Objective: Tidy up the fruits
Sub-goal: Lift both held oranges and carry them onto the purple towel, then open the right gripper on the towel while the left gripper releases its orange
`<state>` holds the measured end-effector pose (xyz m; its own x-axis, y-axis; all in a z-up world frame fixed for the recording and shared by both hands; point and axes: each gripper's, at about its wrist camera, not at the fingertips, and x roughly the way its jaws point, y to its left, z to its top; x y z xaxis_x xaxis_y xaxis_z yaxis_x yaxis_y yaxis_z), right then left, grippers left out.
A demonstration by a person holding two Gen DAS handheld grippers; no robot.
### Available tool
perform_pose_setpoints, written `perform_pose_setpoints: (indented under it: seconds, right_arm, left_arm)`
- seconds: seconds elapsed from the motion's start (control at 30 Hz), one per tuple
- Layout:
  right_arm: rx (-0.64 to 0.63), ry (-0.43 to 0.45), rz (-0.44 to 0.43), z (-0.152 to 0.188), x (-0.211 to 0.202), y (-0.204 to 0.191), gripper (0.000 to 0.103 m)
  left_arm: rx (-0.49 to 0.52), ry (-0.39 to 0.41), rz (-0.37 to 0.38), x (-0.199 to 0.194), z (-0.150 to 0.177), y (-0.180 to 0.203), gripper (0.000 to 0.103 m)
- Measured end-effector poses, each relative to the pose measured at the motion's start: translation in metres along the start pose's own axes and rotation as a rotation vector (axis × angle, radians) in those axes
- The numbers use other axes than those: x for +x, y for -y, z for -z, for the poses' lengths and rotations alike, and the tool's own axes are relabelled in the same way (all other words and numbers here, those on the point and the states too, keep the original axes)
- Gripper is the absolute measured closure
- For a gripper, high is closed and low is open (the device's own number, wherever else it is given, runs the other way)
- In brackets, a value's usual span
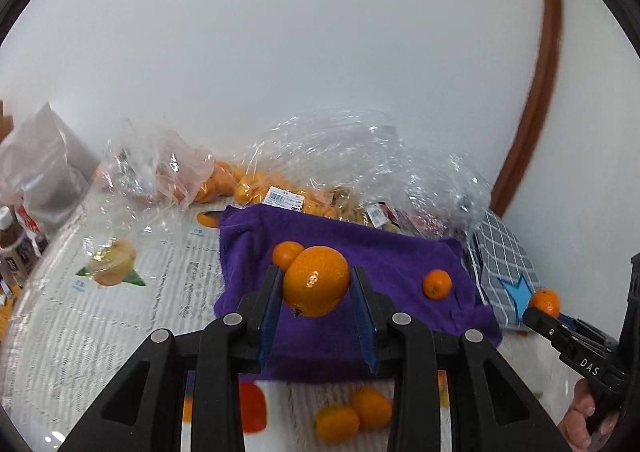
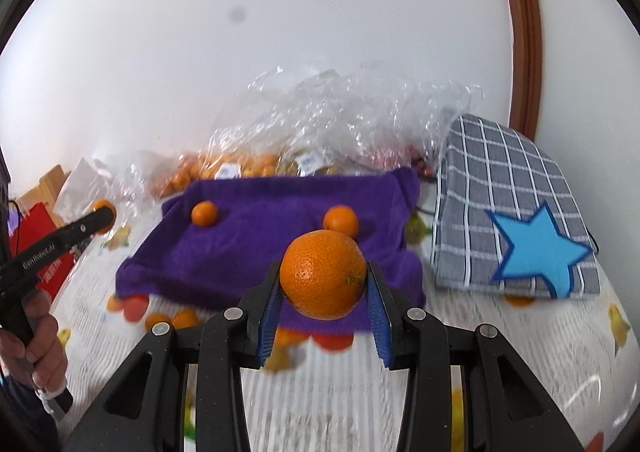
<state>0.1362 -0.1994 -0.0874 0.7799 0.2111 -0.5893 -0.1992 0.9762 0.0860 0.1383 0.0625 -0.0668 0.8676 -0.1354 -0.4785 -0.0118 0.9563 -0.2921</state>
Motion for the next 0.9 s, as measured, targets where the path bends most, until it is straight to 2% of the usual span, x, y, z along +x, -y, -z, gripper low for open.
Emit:
perform_pose_setpoints:
  seconds: [0.13,0.27,0.47,0.63,0.9]
  right_arm:
    - [0.026,0.007,-0.018,-0.022,0.016,0.006,0.063]
    - [0.022,0.007,-0.012,-0.035,0.042,0.011,0.063]
    - [0.031,-0.066,-0.019,-0.022,0.083,0.018,0.063]
    - [-0.005,-0.093,-0.018,-0.012,0.098,0.014,0.063]
    - [0.014,-0.132,0.000,-0.004,0.117,0.017,0.063]
  left_arm:
    - [-0.043,-0.003,-0.010,0.026,-0.008,-0.004,0.071]
    - [-0.047,-0.028,-0.058,0.055,-0.003,-0.005,0.071]
    - [-0.030,-0.106,-0.067,0.086,0.011,-0.007,0.071]
    - [0.016,-0.128,-0.074,0.094,0.017,-0.002,0.071]
    - [0.012,-0.177,-0.087,0.106,0.021,-0.003,0.071]
